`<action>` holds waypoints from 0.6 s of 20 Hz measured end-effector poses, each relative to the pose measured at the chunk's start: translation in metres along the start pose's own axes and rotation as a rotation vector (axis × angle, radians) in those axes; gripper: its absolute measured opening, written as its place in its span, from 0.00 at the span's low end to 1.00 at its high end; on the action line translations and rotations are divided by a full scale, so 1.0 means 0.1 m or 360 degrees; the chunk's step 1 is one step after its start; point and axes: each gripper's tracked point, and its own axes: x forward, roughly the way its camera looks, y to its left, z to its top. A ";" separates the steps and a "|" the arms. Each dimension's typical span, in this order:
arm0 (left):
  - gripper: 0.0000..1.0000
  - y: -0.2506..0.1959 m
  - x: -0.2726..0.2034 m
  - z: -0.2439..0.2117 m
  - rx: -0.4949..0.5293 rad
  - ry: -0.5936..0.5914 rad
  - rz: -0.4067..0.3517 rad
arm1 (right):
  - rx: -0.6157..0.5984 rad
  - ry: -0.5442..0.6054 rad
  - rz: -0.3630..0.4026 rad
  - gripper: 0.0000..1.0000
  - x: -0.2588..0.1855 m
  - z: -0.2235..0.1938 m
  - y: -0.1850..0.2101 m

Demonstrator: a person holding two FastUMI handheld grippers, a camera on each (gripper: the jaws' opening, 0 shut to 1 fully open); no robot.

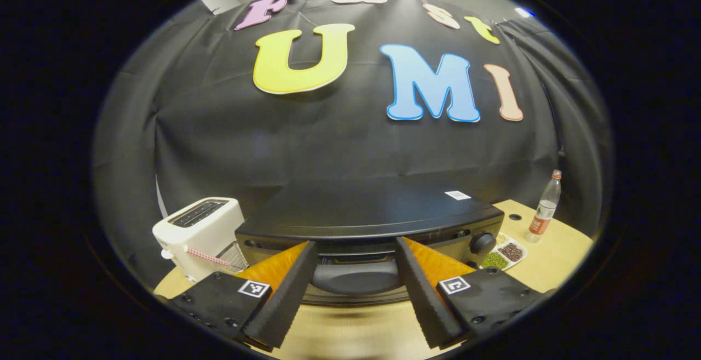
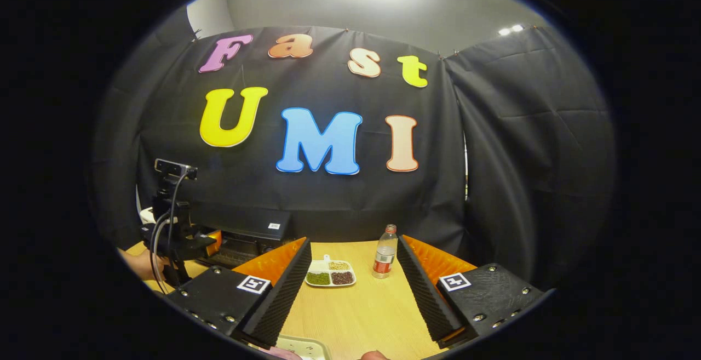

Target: Open the electric oven with the left hand, put the food in, and close the electric oven.

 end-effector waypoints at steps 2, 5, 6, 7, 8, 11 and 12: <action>1.00 0.00 -0.11 -0.05 -0.0006 0.0004 0.0008 | -0.0017 -0.0008 0.0016 0.97 -0.02 0.01 -0.03; 0.96 -0.02 -0.25 -0.14 -0.0012 0.0018 0.0024 | -0.0017 -0.0011 0.0065 0.97 -0.04 0.02 -0.01; 1.00 -0.02 -0.30 -0.17 -0.0015 0.0014 0.0028 | -0.0017 -0.0012 0.0078 0.96 -0.04 0.03 -0.01; 1.00 -0.04 -0.34 -0.21 -0.0020 0.0013 0.0026 | -0.0018 -0.0014 0.0093 0.96 -0.05 0.03 0.00; 1.00 -0.04 -0.39 -0.29 -0.0007 0.0047 0.0036 | -0.0020 -0.0016 0.0109 0.96 -0.06 0.04 0.01; 1.00 -0.06 -0.51 -0.39 -0.0006 0.0058 0.0038 | -0.0040 -0.0028 0.0152 0.97 -0.11 0.05 0.03; 0.95 -0.06 -0.55 -0.44 -0.0017 0.0078 0.0037 | -0.0046 -0.0030 0.0163 0.97 -0.12 0.05 0.03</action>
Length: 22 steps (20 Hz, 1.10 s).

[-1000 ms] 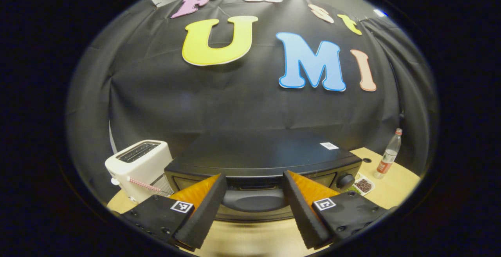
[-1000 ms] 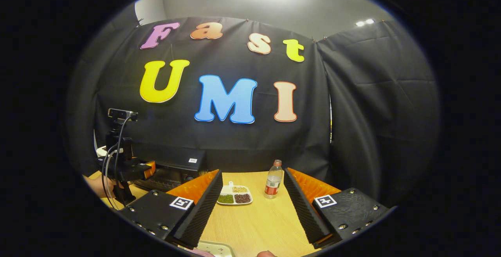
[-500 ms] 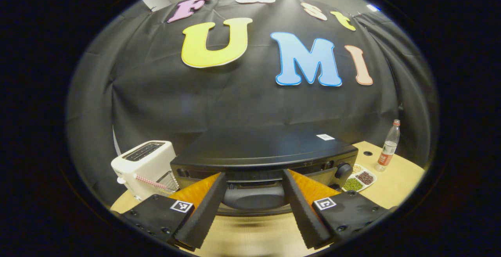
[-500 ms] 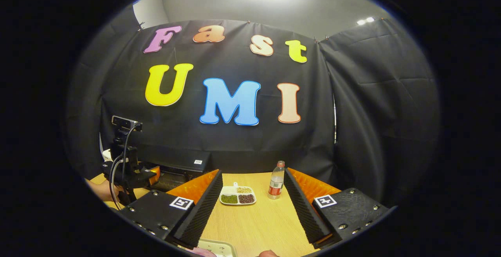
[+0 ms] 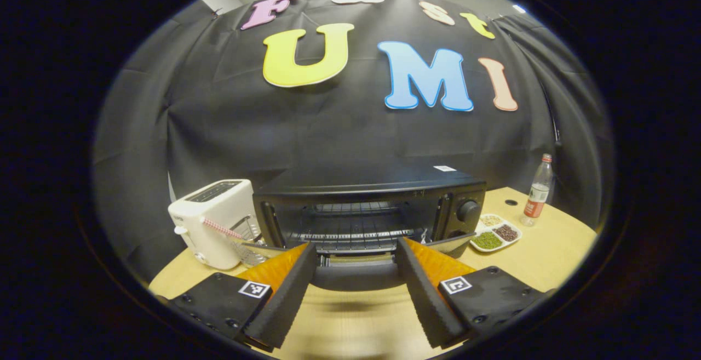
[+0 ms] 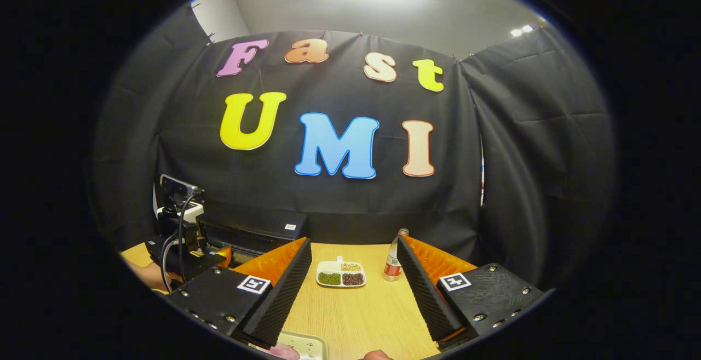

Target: Open the electric oven with the left hand, put the food in, and close the electric oven.

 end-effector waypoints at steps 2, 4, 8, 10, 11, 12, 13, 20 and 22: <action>0.95 -0.02 -0.07 -0.12 -0.0009 0.0035 -0.0004 | -0.0003 0.0000 0.0015 0.97 -0.04 0.00 -0.01; 1.00 -0.02 -0.13 -0.22 -0.0012 0.0062 -0.0003 | 0.0008 0.0003 0.0033 0.97 -0.05 -0.01 -0.01; 1.00 -0.04 -0.23 -0.46 -0.0005 0.0126 -0.0018 | 0.0028 0.0000 0.0062 0.96 -0.11 -0.01 -0.02; 0.97 -0.06 -0.28 -0.61 0.0003 0.0174 -0.0017 | 0.0040 0.0005 0.0088 0.96 -0.14 -0.03 0.01; 0.98 -0.07 -0.29 -0.63 -0.0001 0.0153 -0.0014 | 0.0053 0.0013 0.0105 0.96 -0.15 -0.04 0.02; 1.00 -0.08 -0.30 -0.71 -0.0012 0.0175 -0.0016 | 0.0061 0.0024 0.0122 0.97 -0.16 -0.06 0.05; 0.97 -0.07 -0.33 -0.75 -0.0027 0.0192 -0.0011 | 0.0064 0.0036 0.0142 0.97 -0.17 -0.07 0.08; 0.98 -0.05 -0.66 -0.71 -0.0047 0.0168 0.0020 | 0.0146 0.0119 0.0271 0.96 -0.14 -0.24 0.26; 1.00 0.00 -0.82 -0.57 -0.0052 0.0129 0.0043 | 0.0171 0.0138 0.0311 0.97 -0.15 -0.27 0.30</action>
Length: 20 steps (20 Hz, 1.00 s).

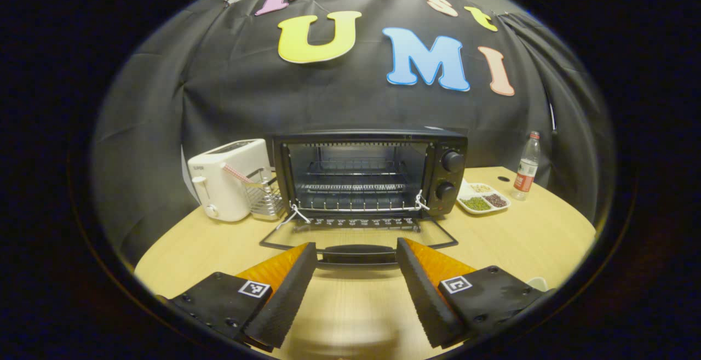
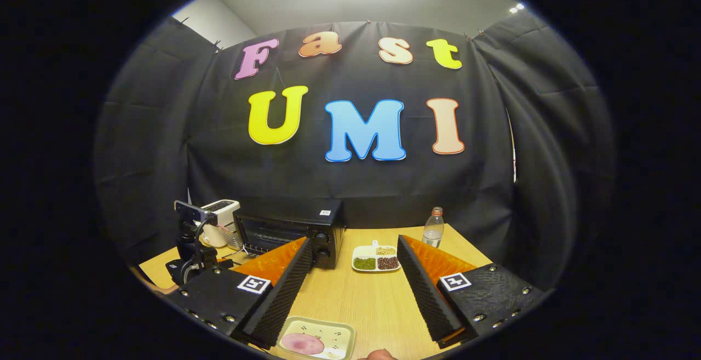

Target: Open the electric oven with the left hand, put the food in, and close the electric oven.

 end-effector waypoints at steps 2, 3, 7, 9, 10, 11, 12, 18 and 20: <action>1.00 0.04 -0.21 0.21 -0.0006 -0.0069 0.0011 | 0.0028 0.0059 0.0036 0.96 0.02 -0.12 0.02; 1.00 0.05 -0.31 0.32 -0.0011 -0.0103 0.0014 | 0.0049 0.0083 0.0048 0.96 0.02 -0.16 0.01; 1.00 0.11 -0.78 0.84 0.0008 -0.0267 0.0043 | 0.0133 0.0164 0.0088 0.97 0.05 -0.30 -0.01; 0.97 0.13 -1.02 1.03 0.0024 -0.0338 0.0058 | 0.0181 0.0248 0.0101 0.97 0.07 -0.43 -0.03; 0.97 0.13 -1.12 1.12 0.0028 -0.0363 0.0064 | 0.0226 0.0306 0.0116 0.97 0.07 -0.50 -0.03; 0.98 0.14 -1.23 1.18 0.0029 -0.0380 0.0077 | 0.0281 0.0373 0.0141 0.97 0.07 -0.58 0.00; 1.00 0.14 -1.34 1.26 0.0022 -0.0408 0.0087 | 0.0336 0.0442 0.0165 0.98 0.07 -0.67 0.02; 1.00 0.11 -1.84 1.57 0.0005 -0.0530 0.0099 | 0.0545 0.0935 0.0329 0.99 -0.03 -1.26 0.18; 1.00 0.07 -1.91 1.55 0.0012 -0.0516 0.0082 | 0.0582 0.1059 0.0371 0.99 -0.02 -1.38 0.20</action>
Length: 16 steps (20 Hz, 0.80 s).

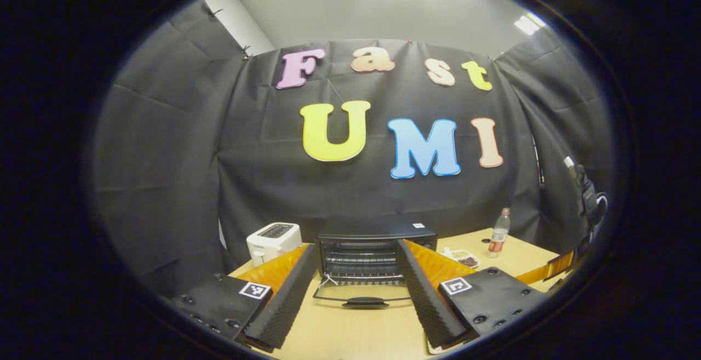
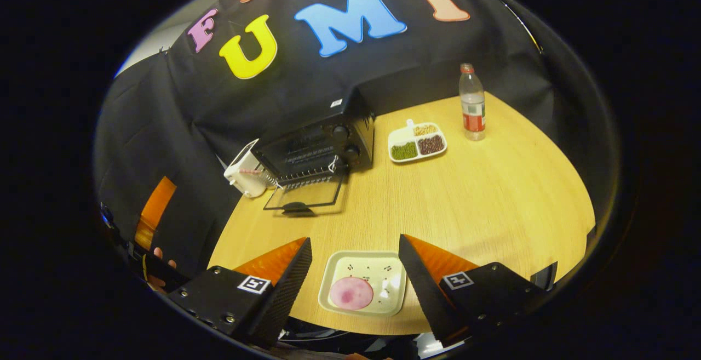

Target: Open the electric oven with the left hand, put the food in, and close the electric oven.

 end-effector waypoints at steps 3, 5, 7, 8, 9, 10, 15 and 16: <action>1.00 0.01 -0.06 0.01 0.0015 0.0002 -0.0004 | 0.0038 0.0243 -0.0060 0.99 0.16 -0.27 -0.19; 1.00 0.01 -0.07 -0.02 0.0005 0.0009 -0.0002 | 0.0065 0.0380 -0.0059 0.98 0.21 -0.46 -0.30; 1.00 -0.01 -0.06 -0.07 -0.0020 0.0030 -0.0007 | 0.0142 0.0501 -0.0071 0.96 0.31 -0.61 -0.39; 1.00 -0.01 -0.05 -0.09 -0.0030 0.0038 -0.0005 | 0.0166 0.0544 -0.0075 0.95 0.35 -0.67 -0.42; 1.00 -0.01 -0.04 -0.12 -0.0037 0.0045 -0.0001 | 0.0177 0.0583 -0.0084 0.96 0.40 -0.73 -0.45; 1.00 -0.01 -0.04 -0.14 -0.0042 0.0049 0.0000 | 0.0177 0.0620 -0.0094 0.96 0.44 -0.77 -0.49; 1.00 0.05 -0.03 -0.17 -0.0068 0.0061 0.0021 | 0.0133 0.0856 -0.0100 0.96 0.59 -1.02 -0.57; 1.00 0.07 -0.02 -0.18 -0.0071 0.0067 0.0032 | 0.0125 0.0890 -0.0101 0.96 0.62 -1.05 -0.59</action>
